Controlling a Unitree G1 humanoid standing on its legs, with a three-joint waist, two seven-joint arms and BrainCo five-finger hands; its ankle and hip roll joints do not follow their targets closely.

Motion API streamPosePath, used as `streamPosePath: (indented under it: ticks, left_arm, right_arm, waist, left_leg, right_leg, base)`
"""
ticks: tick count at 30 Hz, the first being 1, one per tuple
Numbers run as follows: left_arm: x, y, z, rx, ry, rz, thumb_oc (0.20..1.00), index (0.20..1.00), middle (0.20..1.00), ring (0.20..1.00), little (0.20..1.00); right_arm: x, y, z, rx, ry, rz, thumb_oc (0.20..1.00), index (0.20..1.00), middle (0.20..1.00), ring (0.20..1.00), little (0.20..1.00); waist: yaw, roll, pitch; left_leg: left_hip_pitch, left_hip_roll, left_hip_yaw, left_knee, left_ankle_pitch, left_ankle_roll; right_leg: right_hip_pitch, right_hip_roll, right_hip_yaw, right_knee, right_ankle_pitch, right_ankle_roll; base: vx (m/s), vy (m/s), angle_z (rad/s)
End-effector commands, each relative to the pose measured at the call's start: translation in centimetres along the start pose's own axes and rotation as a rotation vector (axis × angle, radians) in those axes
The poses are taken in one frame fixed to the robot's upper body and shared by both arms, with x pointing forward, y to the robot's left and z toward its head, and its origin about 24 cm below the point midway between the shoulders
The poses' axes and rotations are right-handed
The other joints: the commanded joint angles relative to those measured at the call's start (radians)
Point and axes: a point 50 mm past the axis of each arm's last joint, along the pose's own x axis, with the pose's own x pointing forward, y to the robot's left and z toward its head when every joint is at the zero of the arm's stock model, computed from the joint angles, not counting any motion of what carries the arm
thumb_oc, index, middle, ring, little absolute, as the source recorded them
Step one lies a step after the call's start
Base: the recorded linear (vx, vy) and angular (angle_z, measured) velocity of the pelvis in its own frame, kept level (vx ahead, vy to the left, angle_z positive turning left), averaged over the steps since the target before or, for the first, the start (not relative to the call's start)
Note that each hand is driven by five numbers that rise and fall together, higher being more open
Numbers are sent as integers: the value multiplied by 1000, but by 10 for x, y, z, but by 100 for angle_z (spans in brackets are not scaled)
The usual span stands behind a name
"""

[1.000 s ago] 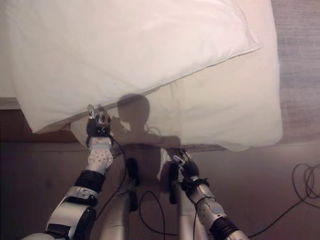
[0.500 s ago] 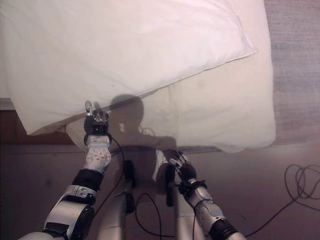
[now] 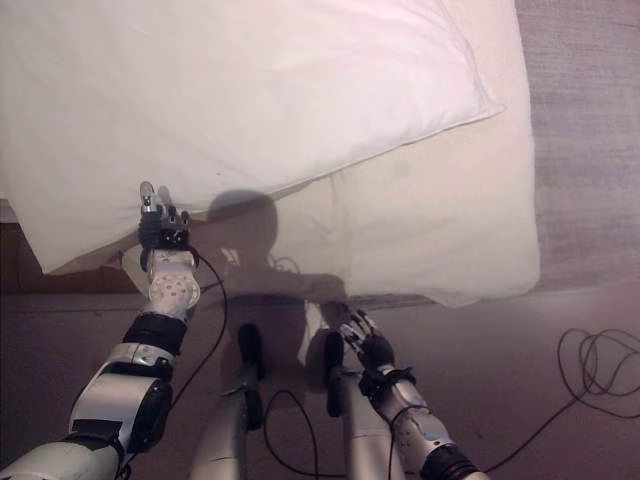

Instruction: Make the bed

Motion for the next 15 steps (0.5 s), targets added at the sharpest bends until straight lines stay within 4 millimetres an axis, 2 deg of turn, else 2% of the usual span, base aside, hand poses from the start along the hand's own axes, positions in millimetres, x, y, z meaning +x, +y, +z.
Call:
streamPosePath:
  ticks: [1, 5, 6, 7, 8, 9, 10, 11, 13, 15]
  left_arm:
    - [7, -31, 13, 30, -61, -55, 1000, 1000, 1000, 1000, 1000]
    - [5, -31, 6, 71, -47, -34, 1000, 1000, 1000, 1000, 1000]
    - [3, -32, 3, 70, -43, -36, 1000, 1000, 1000, 1000, 1000]
    - [-2, -33, -2, 62, -39, -42, 1000, 1000, 1000, 1000, 1000]
    - [-6, -35, -8, 54, -29, -57, 1000, 1000, 1000, 1000, 1000]
    - [-6, -34, -8, 55, -28, -56, 1000, 1000, 1000, 1000, 1000]
    - [-18, -37, -15, 20, -26, -99, 1000, 1000, 1000, 1000, 1000]
    - [-27, -34, -21, -1, -8, -140, 1000, 1000, 1000, 1000, 1000]
    - [-34, -32, -24, -21, -3, -158, 1000, 1000, 1000, 1000, 1000]
    - [-44, -26, -31, -42, 26, -173, 1000, 1000, 1000, 1000, 1000]
  right_arm:
    - [-9, -1, -6, -54, 23, 32, 1000, 1000, 1000, 1000, 1000]
    - [-9, -2, -6, -57, 23, 22, 1000, 1000, 1000, 1000, 1000]
    - [-10, -2, -4, -53, 16, 22, 1000, 1000, 1000, 1000, 1000]
    - [-10, -2, -4, -53, 12, 19, 1000, 1000, 1000, 1000, 1000]
    - [-10, -2, -3, -52, 7, 16, 1000, 1000, 1000, 1000, 1000]
    - [-10, -3, -3, -52, 8, 15, 1000, 1000, 1000, 1000, 1000]
    - [-11, -2, 1, -42, -11, 14, 1000, 1000, 1000, 1000, 1000]
    - [-11, -2, 3, -32, -24, 11, 1000, 1000, 1000, 1000, 1000]
    - [-11, -2, 4, -27, -29, 12, 1000, 1000, 1000, 1000, 1000]
    - [-11, -2, 6, -13, -40, 5, 1000, 1000, 1000, 1000, 1000]
  waist:
    - [-24, 23, -24]
    - [-24, 27, -18]
    - [-25, 26, -11]
    - [-21, 31, -14]
    - [-20, 31, -7]
    - [-19, 34, -12]
    - [-14, 37, -3]
    - [-5, 44, 0]
    - [-1, 44, 5]
    - [7, 51, 9]
  left_leg:
    - [-1, -20, 7, 119, -170, 1]
    - [-6, -22, 5, 120, -166, 2]
    - [-17, -23, 14, 125, -146, 10]
    - [-9, -25, 3, 127, -167, 3]
    - [-20, -26, 11, 127, -146, 11]
    - [-8, -26, 1, 124, -166, 3]
    - [-20, -29, 7, 125, -143, 11]
    - [-7, -33, -4, 119, -162, 6]
    - [-17, -36, 4, 120, -141, 15]
    - [0, -40, -6, 114, -162, 10]
  right_leg:
    - [12, -10, 7, -129, 129, 116]
    - [7, -13, 5, -127, 132, 117]
    - [-1, -18, -3, -127, 147, 108]
    - [7, -15, 3, -123, 129, 116]
    - [-1, -19, -5, -125, 145, 107]
    - [7, -15, 2, -122, 128, 115]
    - [2, -21, -8, -130, 145, 106]
    - [11, -18, -2, -127, 128, 113]
    - [3, -20, -9, -131, 146, 104]
    - [15, -17, -5, -126, 126, 111]
  base:
    - [0, 0, 0]
    - [-15, -6, -1]
    - [0, 0, 0]
    - [-60, -21, 1]
    - [76, -8, 3]
    - [-64, -16, 6]
    - [74, -20, 6]
    - [-64, -25, 5]
    - [0, 0, 0]
    - [72, -12, 3]
